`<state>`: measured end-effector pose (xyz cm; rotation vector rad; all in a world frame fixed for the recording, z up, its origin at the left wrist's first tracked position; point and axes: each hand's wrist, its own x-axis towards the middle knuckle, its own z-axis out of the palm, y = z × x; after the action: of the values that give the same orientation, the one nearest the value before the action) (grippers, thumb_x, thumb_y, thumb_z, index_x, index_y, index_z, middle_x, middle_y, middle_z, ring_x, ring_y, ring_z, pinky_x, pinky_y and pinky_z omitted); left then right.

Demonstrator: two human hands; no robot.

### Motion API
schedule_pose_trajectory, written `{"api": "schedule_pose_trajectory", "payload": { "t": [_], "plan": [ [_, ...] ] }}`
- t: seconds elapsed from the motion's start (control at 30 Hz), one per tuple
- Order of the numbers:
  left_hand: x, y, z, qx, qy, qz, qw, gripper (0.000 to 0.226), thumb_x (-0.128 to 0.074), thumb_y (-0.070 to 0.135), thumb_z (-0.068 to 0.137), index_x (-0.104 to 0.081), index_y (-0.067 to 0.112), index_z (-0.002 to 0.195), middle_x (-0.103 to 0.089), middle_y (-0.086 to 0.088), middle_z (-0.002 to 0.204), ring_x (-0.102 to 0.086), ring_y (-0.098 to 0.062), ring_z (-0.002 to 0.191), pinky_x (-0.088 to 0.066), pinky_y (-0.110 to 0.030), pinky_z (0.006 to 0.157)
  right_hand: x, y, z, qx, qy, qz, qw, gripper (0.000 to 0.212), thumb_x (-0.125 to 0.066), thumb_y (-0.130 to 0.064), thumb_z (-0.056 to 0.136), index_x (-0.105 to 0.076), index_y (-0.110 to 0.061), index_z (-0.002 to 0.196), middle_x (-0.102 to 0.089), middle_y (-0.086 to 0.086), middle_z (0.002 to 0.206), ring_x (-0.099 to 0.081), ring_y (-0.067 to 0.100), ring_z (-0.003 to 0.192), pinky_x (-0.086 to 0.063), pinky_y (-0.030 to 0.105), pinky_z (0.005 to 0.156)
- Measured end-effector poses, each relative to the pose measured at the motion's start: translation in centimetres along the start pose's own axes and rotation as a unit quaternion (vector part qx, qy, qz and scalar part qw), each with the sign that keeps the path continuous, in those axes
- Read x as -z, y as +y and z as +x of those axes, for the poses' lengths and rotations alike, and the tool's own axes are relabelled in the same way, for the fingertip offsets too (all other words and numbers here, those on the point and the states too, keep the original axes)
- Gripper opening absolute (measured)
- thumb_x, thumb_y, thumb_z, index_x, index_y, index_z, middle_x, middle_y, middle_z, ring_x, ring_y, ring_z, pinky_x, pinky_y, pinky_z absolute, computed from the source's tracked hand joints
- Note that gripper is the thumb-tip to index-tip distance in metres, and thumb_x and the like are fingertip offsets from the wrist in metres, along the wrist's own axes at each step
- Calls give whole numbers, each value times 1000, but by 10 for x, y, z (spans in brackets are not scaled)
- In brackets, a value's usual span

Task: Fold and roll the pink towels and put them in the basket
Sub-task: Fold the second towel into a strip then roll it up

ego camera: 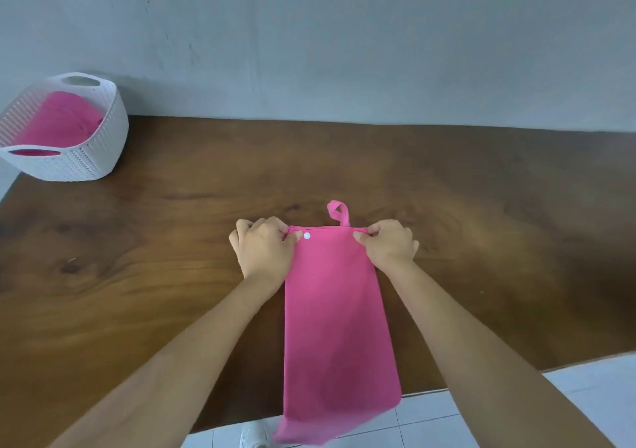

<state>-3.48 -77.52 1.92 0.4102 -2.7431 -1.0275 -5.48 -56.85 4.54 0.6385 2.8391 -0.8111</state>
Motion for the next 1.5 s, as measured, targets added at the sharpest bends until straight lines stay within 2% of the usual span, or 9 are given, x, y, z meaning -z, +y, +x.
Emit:
{"api": "schedule_pose_trajectory", "payload": {
  "t": [0.1, 0.2, 0.3, 0.4, 0.57, 0.77, 1.17, 1.4, 1.5],
  "plan": [
    [-5, 4, 19, 1, -9, 1, 1000, 27, -76, 48, 85, -69, 23, 86, -66, 8, 89, -42, -23, 105, -25, -33, 95, 0, -15, 17, -11, -6, -15, 1000, 17, -68, -48, 92, -72, -33, 84, -71, -6, 105, -51, 24, 121, -30, 39, 100],
    [-7, 13, 33, -27, -3, 57, 998, 30, -76, 35, 87, -65, 21, 110, -63, 1, 110, -44, -28, 112, -29, -40, 103, 1, -29, 30, -21, -9, -21, 1000, 17, -67, -46, 93, -68, -34, 82, -71, -5, 109, -49, 24, 123, -29, 39, 100],
    [-7, 25, 29, -131, -9, 30, 991, 40, -70, 19, 91, -59, 13, 129, -58, -7, 126, -47, -29, 122, -35, -41, 107, 0, -35, 42, -24, -8, -26, 999, 24, -68, -45, 93, -62, -34, 72, -70, -5, 107, -51, 24, 120, -30, 38, 98],
    [-13, 30, 9, -225, -78, 0, 971, 42, -62, 26, 98, -55, 8, 135, -55, -9, 136, -46, -27, 133, -36, -39, 115, -1, -40, 51, -30, -1, -28, 999, 30, -69, -47, 92, -56, -36, 67, -68, -5, 109, -50, 25, 121, -30, 39, 99],
    [-38, 29, 3, -253, -203, 142, 935, 69, -33, 54, 105, -13, 21, 163, -4, -4, 170, 4, -22, 157, -4, -39, 128, 0, -44, 72, -23, 6, -25, 999, 16, -70, -49, 90, -63, -37, 82, -66, -4, 117, -49, 25, 124, -31, 41, 102],
    [-59, 36, 34, -270, -179, 230, 918, 72, -3, 63, 101, 7, 26, 162, 11, 0, 170, 18, -18, 155, 7, -39, 127, 6, -54, 112, -22, -15, -19, 999, 19, -72, -52, 88, -71, -35, 97, -63, -2, 123, -45, 25, 127, -29, 41, 104],
    [-91, 61, 106, -232, -160, 265, 922, 71, -7, 63, 103, 10, 27, 161, 11, 4, 170, 19, -13, 154, 5, -38, 127, 20, -76, 199, -24, -43, -17, 999, 56, -72, -66, 80, -70, -25, 119, -54, 4, 136, -41, 28, 131, -32, 43, 103],
    [-105, 69, 146, -224, -165, 276, 920, 72, -7, 65, 101, 8, 29, 162, 11, 7, 170, 17, -11, 154, 3, -37, 128, 14, -62, 212, 35, -57, 21, 998, 32, -59, -60, 91, -76, -34, 94, -57, 2, 127, -41, 29, 127, -32, 45, 100],
    [-109, 73, 165, -223, -166, 282, 918, 72, -7, 65, 101, 8, 29, 162, 11, 7, 170, 15, -11, 155, 3, -37, 128, 14, -51, 206, 70, -55, 25, 996, 26, -61, -57, 92, -76, -35, 95, -57, 2, 125, -40, 30, 126, -31, 45, 101]
  ]
}}
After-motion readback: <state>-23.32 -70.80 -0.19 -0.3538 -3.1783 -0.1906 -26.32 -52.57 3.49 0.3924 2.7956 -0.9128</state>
